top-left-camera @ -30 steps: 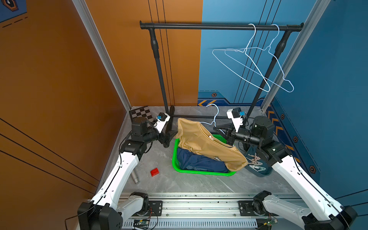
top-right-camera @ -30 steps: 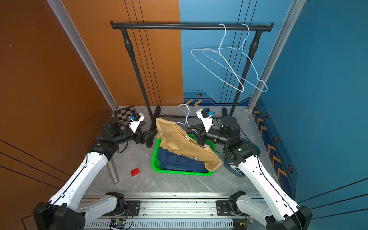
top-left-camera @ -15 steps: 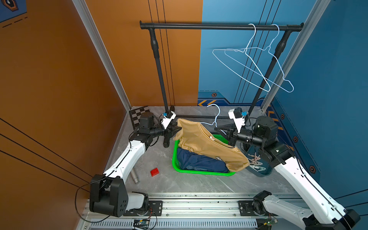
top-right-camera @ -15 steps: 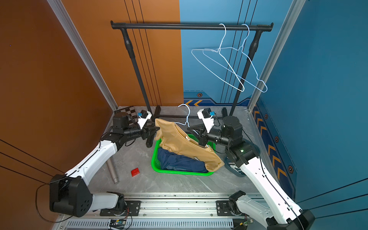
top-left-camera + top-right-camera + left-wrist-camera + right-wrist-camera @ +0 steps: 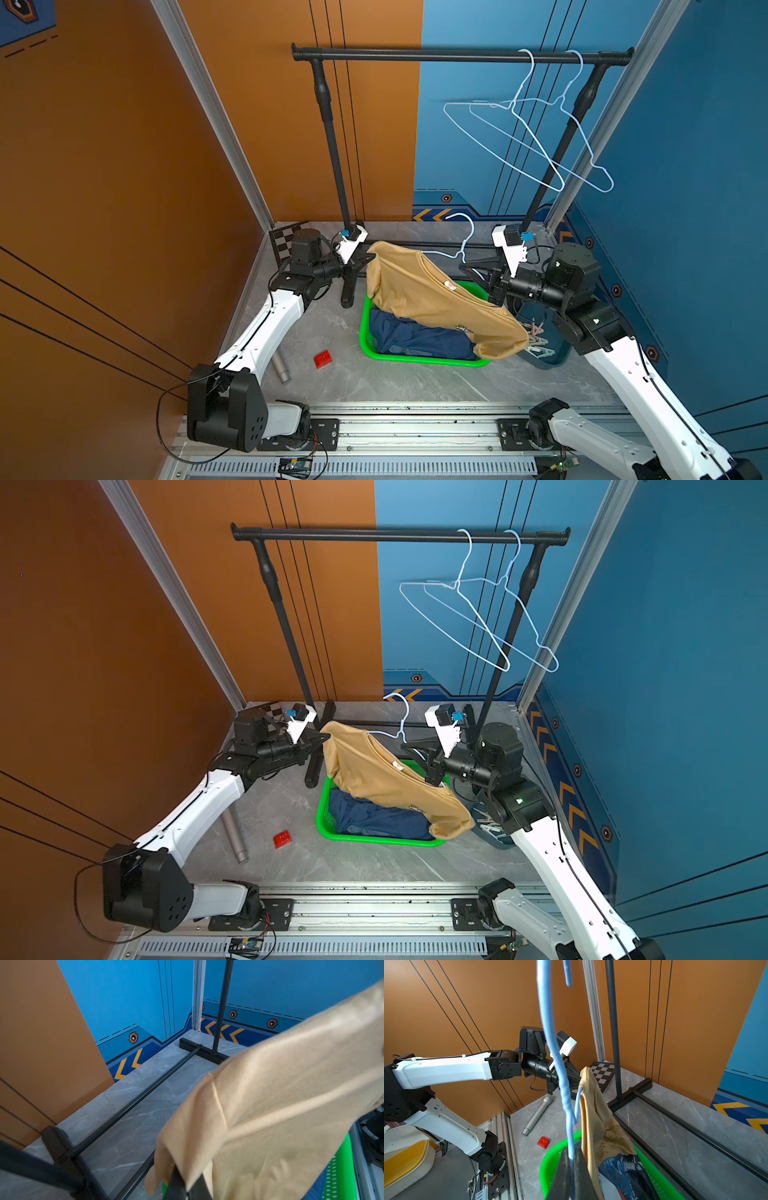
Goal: Remove the clothespins securing t-shirts to the hanger
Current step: Remove the T-shirt from the hanger.
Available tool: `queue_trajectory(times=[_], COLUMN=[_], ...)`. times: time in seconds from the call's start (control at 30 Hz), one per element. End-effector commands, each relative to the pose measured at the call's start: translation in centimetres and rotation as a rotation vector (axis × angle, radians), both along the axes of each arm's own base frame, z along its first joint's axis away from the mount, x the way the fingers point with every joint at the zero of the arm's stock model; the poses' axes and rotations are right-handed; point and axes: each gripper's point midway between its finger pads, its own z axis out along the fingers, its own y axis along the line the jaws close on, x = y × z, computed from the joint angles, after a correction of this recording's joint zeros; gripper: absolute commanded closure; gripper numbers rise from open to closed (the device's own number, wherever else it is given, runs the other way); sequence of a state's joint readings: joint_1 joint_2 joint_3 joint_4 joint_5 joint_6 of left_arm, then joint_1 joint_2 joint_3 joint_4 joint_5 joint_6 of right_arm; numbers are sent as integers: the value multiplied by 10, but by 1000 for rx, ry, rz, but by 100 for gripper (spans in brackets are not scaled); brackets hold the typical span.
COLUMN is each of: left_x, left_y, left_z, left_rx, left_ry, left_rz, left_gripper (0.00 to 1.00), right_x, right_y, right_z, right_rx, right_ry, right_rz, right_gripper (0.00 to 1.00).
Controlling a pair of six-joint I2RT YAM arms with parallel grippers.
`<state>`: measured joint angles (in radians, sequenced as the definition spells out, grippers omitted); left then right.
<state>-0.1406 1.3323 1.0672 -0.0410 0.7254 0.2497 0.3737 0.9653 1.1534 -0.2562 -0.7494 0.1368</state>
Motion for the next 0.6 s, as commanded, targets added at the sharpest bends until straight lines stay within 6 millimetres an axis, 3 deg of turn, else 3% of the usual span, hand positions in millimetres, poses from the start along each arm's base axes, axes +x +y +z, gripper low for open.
queue_trajectory(times=[0.0,0.1,0.2,0.57], left_x=[19,27,28,28], left_y=[43,77,96,137], left_z=[22,17,7,1], left_rx=[-49,-130,-159,-182], left_ry=[41,131,216,252], left_rz=[254,371,409,518], left_gripper=[100,100,100,100], right_x=[-19,-33,-48,-56], right_y=[-8,-14,-23,-54], right_z=[24,25,28,47], right_rx=[7,-19,-61,-29], right_ry=[-46,-40,-61,-101], right_rz=[43,59,53,-18], right_gripper=[100,100,100,100])
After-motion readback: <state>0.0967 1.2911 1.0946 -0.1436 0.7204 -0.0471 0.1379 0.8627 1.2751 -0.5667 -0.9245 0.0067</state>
